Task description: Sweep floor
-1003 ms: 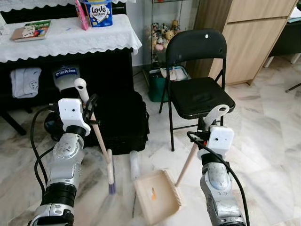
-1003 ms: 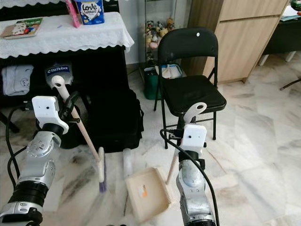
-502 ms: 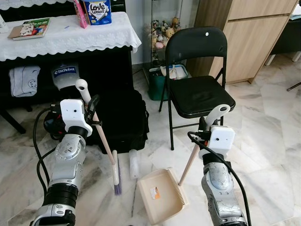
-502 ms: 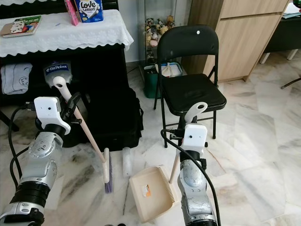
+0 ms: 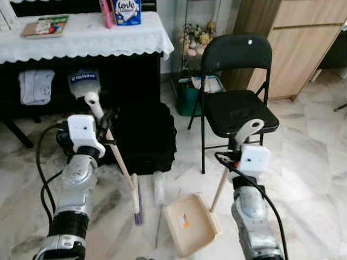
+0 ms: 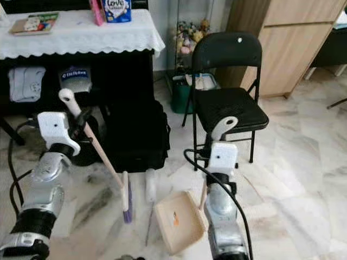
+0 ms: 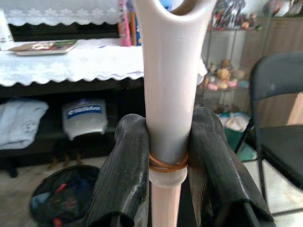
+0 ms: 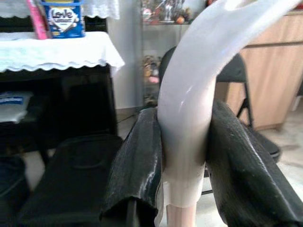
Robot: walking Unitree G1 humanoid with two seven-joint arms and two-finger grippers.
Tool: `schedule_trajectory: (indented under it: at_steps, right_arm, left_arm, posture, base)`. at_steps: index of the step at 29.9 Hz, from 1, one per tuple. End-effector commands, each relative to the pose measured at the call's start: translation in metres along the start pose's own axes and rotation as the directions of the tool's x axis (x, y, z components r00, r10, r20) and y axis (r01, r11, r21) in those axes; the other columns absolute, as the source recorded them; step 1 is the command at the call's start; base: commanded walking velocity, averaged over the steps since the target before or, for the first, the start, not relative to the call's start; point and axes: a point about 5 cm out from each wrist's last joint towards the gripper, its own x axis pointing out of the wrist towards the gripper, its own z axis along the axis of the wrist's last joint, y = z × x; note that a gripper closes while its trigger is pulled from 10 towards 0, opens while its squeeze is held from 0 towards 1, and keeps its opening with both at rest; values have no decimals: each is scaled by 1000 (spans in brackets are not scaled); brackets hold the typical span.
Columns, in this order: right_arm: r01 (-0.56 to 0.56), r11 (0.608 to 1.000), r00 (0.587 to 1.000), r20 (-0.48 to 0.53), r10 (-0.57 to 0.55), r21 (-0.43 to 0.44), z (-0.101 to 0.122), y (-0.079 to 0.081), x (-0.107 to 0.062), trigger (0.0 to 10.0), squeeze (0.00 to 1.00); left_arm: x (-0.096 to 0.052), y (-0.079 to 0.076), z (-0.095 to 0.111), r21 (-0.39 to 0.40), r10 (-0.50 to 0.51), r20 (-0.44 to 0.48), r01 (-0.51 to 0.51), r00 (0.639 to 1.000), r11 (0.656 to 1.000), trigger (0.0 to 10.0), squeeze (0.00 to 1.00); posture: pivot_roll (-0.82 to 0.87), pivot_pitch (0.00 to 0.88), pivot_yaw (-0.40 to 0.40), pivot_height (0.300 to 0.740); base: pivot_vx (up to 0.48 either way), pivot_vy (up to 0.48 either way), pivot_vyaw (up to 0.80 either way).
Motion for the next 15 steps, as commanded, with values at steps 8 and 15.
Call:
schedule_trajectory:
  at_steps: [8, 15]
  right_arm:
    - [9, 1000, 1000, 29, -9, 9, 5, -2, 1, 10000, 0]
    - [-1, 1000, 1000, 30, 1, -16, 5, -1, 1, 10000, 0]
  left_arm:
    - [4, -4, 9, 22, -16, 38, 15, 999, 1000, 10000, 0]
    - [4, -4, 8, 20, -17, 37, 16, 999, 1000, 10000, 0]
  posture:
    - [-60, 69, 16, 740]
    - [-59, 70, 16, 740]
  base:
    - [183, 0, 0]
    - [335, 0, 0]
